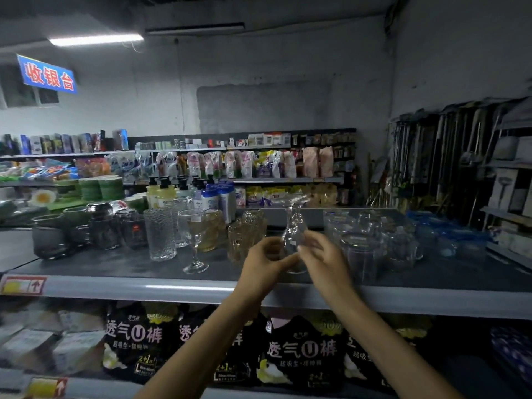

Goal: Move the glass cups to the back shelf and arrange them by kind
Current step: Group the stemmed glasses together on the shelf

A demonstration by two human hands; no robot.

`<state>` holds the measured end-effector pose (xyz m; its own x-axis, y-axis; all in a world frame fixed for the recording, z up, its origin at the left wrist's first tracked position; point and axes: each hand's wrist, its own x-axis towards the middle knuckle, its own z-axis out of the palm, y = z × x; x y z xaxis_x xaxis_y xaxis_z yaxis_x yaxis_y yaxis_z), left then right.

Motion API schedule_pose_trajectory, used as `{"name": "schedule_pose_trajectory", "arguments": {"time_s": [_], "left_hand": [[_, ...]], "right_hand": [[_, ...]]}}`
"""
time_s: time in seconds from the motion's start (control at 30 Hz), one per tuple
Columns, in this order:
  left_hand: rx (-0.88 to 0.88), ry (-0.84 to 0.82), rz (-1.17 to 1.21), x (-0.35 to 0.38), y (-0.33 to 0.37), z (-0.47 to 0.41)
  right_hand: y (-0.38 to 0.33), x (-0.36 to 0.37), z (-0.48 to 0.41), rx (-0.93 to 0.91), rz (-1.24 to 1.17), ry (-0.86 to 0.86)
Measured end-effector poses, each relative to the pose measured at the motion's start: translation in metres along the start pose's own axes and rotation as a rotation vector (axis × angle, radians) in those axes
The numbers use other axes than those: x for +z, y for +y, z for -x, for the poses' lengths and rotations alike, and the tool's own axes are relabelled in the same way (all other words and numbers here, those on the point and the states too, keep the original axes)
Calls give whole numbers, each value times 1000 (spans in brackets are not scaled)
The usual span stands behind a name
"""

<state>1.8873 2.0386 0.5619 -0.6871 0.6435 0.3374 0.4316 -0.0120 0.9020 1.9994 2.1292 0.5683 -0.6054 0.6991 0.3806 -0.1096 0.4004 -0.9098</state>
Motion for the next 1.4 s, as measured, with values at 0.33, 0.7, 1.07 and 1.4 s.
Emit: {"name": "schedule_pose_trajectory", "arguments": {"time_s": [0.33,0.7,1.07,1.4], "left_hand": [[20,-83,-307,27,-19,-50],[-77,-56,-289,33,-39,-71],[-34,73,-529,39,-36,-61],[-23,147,-613,47,-40,-59]], "right_hand": [[28,16,-50,173,339,88],[48,21,-79,219,305,150],[76,28,-92,139,316,188],[73,37,-78,54,481,328]]}}
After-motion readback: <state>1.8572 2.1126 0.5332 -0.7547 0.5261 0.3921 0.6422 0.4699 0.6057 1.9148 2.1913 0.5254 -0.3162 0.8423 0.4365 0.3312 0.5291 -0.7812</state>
